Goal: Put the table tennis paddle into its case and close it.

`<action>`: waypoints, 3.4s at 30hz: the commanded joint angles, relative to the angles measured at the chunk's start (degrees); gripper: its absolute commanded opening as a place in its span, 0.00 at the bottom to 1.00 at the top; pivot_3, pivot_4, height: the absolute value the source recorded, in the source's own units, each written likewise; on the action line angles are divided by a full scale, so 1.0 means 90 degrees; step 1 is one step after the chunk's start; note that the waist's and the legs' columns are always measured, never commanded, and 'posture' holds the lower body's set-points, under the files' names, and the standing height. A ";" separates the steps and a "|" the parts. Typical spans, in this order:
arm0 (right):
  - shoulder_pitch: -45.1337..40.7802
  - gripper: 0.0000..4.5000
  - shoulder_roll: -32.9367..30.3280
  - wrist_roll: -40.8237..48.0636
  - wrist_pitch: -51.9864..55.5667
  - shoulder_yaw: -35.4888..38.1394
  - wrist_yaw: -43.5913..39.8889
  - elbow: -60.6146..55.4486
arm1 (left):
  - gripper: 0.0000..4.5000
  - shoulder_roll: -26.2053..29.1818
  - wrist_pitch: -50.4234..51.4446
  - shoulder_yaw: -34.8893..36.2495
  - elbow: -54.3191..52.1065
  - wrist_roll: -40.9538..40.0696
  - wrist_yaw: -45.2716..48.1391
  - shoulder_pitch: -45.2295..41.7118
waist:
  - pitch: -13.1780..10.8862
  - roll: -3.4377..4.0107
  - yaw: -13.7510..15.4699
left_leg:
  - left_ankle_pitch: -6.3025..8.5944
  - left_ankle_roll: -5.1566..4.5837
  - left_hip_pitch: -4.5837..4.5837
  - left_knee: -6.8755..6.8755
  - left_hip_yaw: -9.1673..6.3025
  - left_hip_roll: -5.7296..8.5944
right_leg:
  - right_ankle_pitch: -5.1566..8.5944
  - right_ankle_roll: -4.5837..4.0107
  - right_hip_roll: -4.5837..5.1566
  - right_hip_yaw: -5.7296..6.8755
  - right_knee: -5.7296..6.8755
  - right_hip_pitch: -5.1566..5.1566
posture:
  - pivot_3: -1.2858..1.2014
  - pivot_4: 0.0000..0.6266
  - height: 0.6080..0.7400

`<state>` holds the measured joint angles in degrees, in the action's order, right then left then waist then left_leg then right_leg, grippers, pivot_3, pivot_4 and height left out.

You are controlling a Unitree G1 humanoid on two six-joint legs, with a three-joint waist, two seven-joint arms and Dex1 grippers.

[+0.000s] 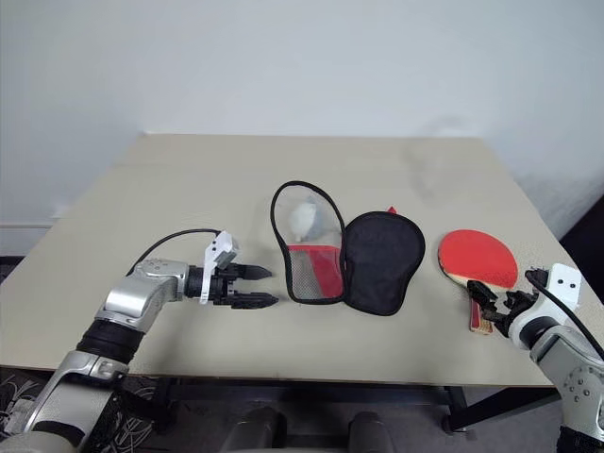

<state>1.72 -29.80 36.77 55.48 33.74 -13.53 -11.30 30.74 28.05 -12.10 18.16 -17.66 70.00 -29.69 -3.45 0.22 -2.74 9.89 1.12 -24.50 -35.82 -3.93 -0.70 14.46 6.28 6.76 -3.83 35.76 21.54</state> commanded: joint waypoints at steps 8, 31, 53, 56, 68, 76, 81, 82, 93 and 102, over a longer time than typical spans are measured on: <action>-0.0303 1.00 -0.0182 -0.0300 0.0360 -0.0613 0.0021 0.0251 | 0.99 0.0079 -0.0098 0.0109 -0.0152 0.0021 0.0144 -0.0099 | 0.0000 -0.0001 0.0001 | 0.0000 -0.0001 0.0000 0.0000 -0.0001 0.0000 | 0.0000 0.0000 0.0000 0.0000 0.0000 0.0000 | 0.52 0.00 1.00; -0.2129 0.25 0.0291 -0.0982 0.1498 -0.0072 0.1298 0.0729 | 1.00 0.0121 0.0025 0.0206 -0.0404 -0.0054 -0.0041 0.0119 | -0.0001 -0.0057 -0.0021 | 0.0000 -0.0001 0.0001 -0.0005 -0.0001 -0.0001 | -0.0001 0.0001 -0.0002 0.0000 0.0000 -0.0003 | 0.52 0.00 1.00; -0.3624 0.25 0.3753 -0.0765 0.3676 0.0597 0.2285 -0.1627 | 1.00 0.0020 0.0067 0.0154 -0.0256 -0.0029 -0.0068 -0.0011 | -0.0013 -0.0011 0.0002 | -0.0036 -0.0038 -0.0014 0.0073 -0.0001 0.0000 | -0.0027 -0.0011 -0.0004 -0.0005 0.0008 0.0052 | 0.52 0.00 1.00; -0.3490 0.25 0.4059 -0.0860 0.3736 0.0552 0.2282 -0.1686 | 1.00 -0.0001 0.0058 0.0139 -0.0210 -0.0015 -0.0064 -0.0037 | -0.0013 -0.0010 -0.0004 | -0.0041 -0.0030 -0.0015 0.0081 0.0000 0.0000 | -0.0030 -0.0015 -0.0005 -0.0006 0.0015 0.0062 | 0.52 0.00 1.00; -0.3079 0.25 0.4334 -0.1492 0.3099 -0.0059 0.2472 -0.1229 | 1.00 -0.0069 0.0011 0.0107 -0.0091 0.0038 -0.0020 -0.0142 | -0.0011 -0.0009 -0.0023 | -0.0058 -0.0024 -0.0013 0.0094 -0.0002 -0.0002 | -0.0033 -0.0019 -0.0008 -0.0007 0.0030 0.0078 | 0.52 0.00 1.00; -0.2855 0.25 0.4274 -0.1601 0.2980 -0.0240 0.2451 -0.1315 | 1.00 -0.0055 -0.0002 0.0112 -0.0112 0.0052 -0.0036 -0.0093 | -0.0010 -0.0012 -0.0014 | -0.0056 -0.0002 -0.0013 0.0095 -0.0003 -0.0002 | -0.0033 -0.0019 -0.0006 -0.0002 0.0028 0.0074 | 0.52 0.00 1.00; -0.2811 0.41 0.4353 -0.1622 0.2942 -0.0395 0.2458 -0.1288 | 1.00 -0.0071 0.0006 0.0119 -0.0129 0.0040 -0.0045 -0.0090 | -0.0010 -0.0012 -0.0017 | -0.0062 -0.0009 -0.0013 0.0095 -0.0003 -0.0002 | -0.0033 -0.0019 -0.0006 -0.0002 0.0028 0.0074 | 0.52 0.00 1.00; -0.2810 0.47 0.4360 -0.1611 0.2949 -0.0418 0.2436 -0.1289 | 1.00 -0.0072 0.0004 0.0120 -0.0124 0.0041 -0.0045 -0.0094 | -0.0010 -0.0012 -0.0017 | -0.0062 -0.0009 -0.0014 0.0095 -0.0003 -0.0002 | -0.0033 -0.0019 -0.0006 -0.0002 0.0028 0.0075 | 0.52 0.00 1.00; -0.3249 0.99 0.3843 -0.0761 0.2901 -0.0314 0.1437 -0.1858 | 1.00 -0.0049 -0.0025 0.0142 -0.0022 0.0061 -0.0027 -0.0179 | -0.0011 -0.0010 -0.0019 | -0.0067 -0.0015 -0.0016 0.0102 -0.0002 -0.0003 | -0.0033 -0.0018 -0.0007 -0.0005 0.0028 0.0081 | 0.52 0.00 1.00; -0.3774 0.99 0.3197 -0.0058 0.1935 0.0622 0.1078 -0.1435 | 1.00 0.0186 -0.0708 0.0159 0.1148 0.0496 0.0054 -0.0782 | -0.0010 -0.0015 -0.0020 | -0.0068 -0.0017 -0.0015 0.0103 -0.0004 -0.0006 | -0.0032 -0.0015 -0.0011 -0.0001 0.0021 0.0079 | 0.52 0.00 1.00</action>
<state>-31.44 0.11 35.90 76.04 37.74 -3.91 -25.10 30.76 24.68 -11.90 26.62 -14.61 69.89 -34.37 -3.54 0.08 -2.92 9.28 0.99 -24.63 -34.90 -3.96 -0.76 14.17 6.13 6.66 -3.84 35.91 22.25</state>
